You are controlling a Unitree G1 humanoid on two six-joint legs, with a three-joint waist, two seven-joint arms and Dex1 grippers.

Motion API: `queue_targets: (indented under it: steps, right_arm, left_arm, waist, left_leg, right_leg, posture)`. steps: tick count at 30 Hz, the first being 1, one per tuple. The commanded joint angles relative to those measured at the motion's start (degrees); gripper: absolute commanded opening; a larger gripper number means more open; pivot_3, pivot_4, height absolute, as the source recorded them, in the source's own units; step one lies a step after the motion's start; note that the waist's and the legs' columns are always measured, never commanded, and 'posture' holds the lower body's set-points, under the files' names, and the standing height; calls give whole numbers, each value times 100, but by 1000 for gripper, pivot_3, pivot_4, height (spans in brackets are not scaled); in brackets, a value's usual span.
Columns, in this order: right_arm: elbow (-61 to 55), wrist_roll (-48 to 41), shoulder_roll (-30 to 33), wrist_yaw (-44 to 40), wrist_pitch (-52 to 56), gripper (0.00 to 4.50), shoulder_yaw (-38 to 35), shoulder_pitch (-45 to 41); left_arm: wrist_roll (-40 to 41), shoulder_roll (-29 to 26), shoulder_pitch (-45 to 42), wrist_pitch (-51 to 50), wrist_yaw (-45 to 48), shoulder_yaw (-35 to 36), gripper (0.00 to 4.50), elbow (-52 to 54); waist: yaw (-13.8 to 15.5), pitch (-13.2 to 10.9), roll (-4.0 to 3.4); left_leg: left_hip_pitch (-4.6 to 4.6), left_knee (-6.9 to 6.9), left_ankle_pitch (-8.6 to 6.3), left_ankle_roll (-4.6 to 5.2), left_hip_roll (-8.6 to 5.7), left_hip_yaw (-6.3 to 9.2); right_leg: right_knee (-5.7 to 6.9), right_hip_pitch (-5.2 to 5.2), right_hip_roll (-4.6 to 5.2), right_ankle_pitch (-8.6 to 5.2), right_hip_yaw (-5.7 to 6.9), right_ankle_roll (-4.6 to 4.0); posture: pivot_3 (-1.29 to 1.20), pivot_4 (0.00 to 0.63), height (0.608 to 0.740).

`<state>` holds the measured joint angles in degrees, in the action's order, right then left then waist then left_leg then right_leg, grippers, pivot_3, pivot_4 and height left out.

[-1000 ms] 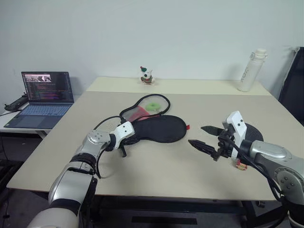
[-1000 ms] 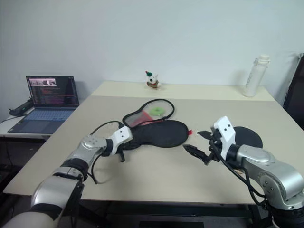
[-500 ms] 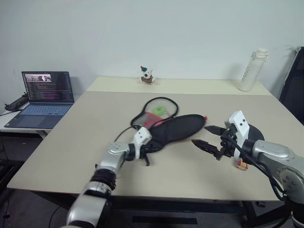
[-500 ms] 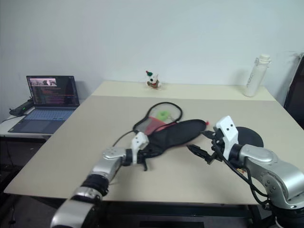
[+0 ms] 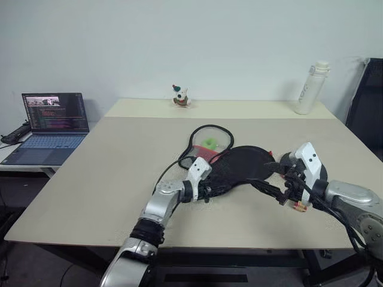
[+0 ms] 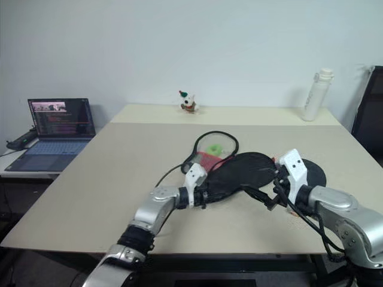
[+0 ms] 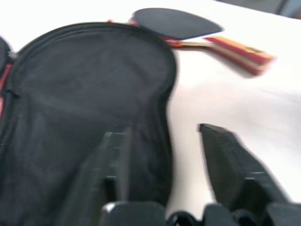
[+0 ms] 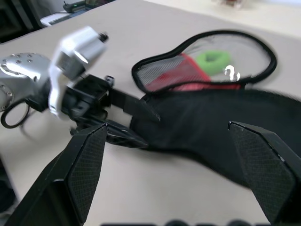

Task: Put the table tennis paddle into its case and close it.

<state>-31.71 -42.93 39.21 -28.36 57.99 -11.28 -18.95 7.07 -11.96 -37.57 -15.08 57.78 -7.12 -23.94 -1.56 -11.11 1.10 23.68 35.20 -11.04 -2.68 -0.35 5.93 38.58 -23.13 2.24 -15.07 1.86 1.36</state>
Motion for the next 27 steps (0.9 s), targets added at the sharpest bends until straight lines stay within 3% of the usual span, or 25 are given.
queue_targets:
  steps: [1,8,13,21,27]
  right_arm:
    - [-124,-281,-317,537,422,4500,-229,60]
    - [745,160,-1567,1996,958,4500,-113,-328]
    - [1535,582,-2178,2418,812,4500,31,-647]
    - [2580,1207,-2690,2360,193,4500,449,-1066]
    - [3564,1508,-3437,2456,-475,4500,474,-1918]
  left_arm:
    - [708,-603,310,-408,912,201,3165,783]
    - [999,-1718,138,-208,1172,808,3165,464]
    - [1116,-2065,11,-251,1275,967,3165,448]
    - [1182,-2176,4,-316,1260,945,3165,591]
    - [1119,-2161,-32,-252,1152,901,3165,567]
  waist:
    - [-20,0,0]
    - [-11,1,1]
    - [-17,1,0]
    - [-29,1,0]
    - [-102,1,1]
  left_leg:
    - [-2,0,0,0,1,-2]
    - [-24,0,3,5,5,-5]
    - [-25,-7,3,5,2,-31]
    - [-47,-13,2,6,4,-81]
    - [-76,-25,2,7,16,-122]
  right_leg:
    - [1,-1,0,0,-2,0]
    - [30,2,-4,-8,-9,-15]
    - [27,-4,-4,-9,-38,-16]
    - [37,-12,-5,-7,-88,-15]
    - [41,-10,-13,-2,-121,-15]
  posture:
    - [0,150,740]
    - [0,150,740]
    - [0,150,740]
    - [0,150,740]
    - [0,150,740]
